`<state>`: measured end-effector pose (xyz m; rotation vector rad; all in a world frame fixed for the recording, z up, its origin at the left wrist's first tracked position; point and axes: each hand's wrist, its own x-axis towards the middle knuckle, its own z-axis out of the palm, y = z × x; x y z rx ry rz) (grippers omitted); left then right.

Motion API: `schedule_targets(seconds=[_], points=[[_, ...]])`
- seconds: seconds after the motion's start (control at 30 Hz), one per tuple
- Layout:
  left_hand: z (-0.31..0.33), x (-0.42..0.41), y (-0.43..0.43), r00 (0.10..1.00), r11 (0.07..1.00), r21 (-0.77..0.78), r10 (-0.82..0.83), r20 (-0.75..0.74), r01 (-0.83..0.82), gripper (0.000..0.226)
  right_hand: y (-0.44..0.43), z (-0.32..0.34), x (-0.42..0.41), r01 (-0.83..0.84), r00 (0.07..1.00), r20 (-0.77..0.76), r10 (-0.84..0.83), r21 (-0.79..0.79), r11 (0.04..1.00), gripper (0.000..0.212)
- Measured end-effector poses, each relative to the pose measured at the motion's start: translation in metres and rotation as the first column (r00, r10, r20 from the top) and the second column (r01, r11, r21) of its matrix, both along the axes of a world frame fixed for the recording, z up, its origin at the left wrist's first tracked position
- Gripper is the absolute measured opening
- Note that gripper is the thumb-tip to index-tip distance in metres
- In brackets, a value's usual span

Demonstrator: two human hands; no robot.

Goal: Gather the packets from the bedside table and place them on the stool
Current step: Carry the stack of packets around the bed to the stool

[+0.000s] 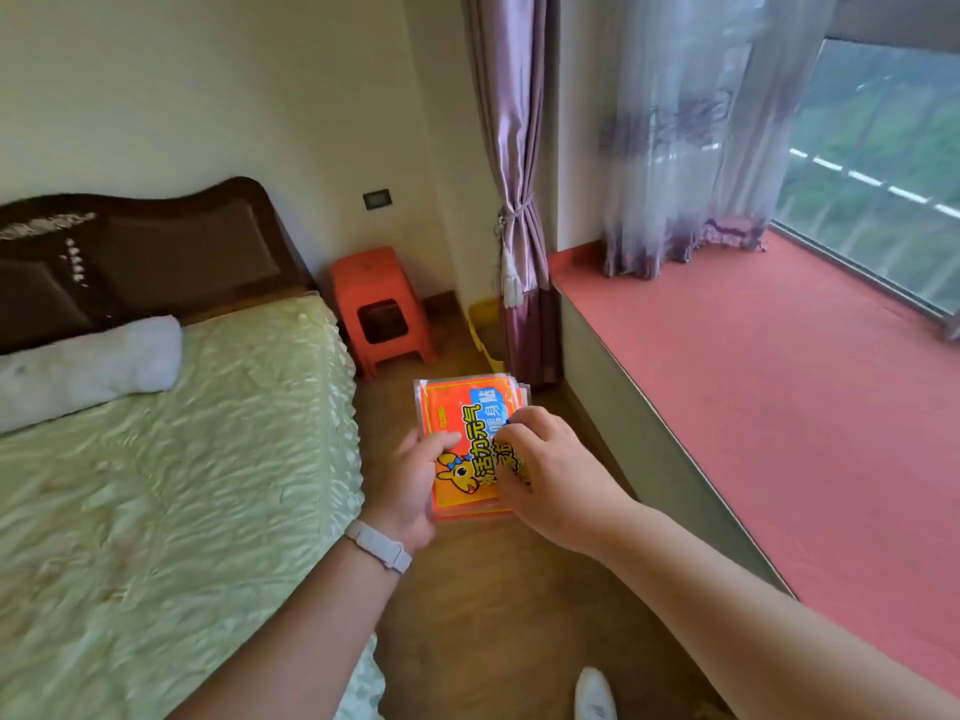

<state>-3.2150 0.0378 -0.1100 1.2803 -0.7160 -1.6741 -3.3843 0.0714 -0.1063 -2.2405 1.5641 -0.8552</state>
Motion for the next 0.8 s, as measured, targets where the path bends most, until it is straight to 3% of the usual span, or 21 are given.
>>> schedule_targets(seconds=[0.23, 0.47, 0.8], points=[[0.013, -0.012, -0.062, 0.986, 0.987, -0.034, 0.157, -0.059, -0.159, 0.033, -0.097, 0.010, -0.010, -0.145, 0.988, 0.041, 0.148, -0.051, 0.988, 0.024], [0.007, 0.028, -0.118, 0.958, 0.961, -0.016, 0.275, -0.078, -0.277, 0.024, -0.174, 0.007, 0.026, -0.285, 0.957, 0.027, 0.288, -0.082, 0.955, 0.027], [-0.031, 0.104, -0.279, 0.958, 0.967, 0.027, 0.255, -0.130, -0.254, 0.024, -0.334, -0.015, 0.100, -0.302, 0.947, -0.116, 0.300, -0.002, 0.953, 0.032]])
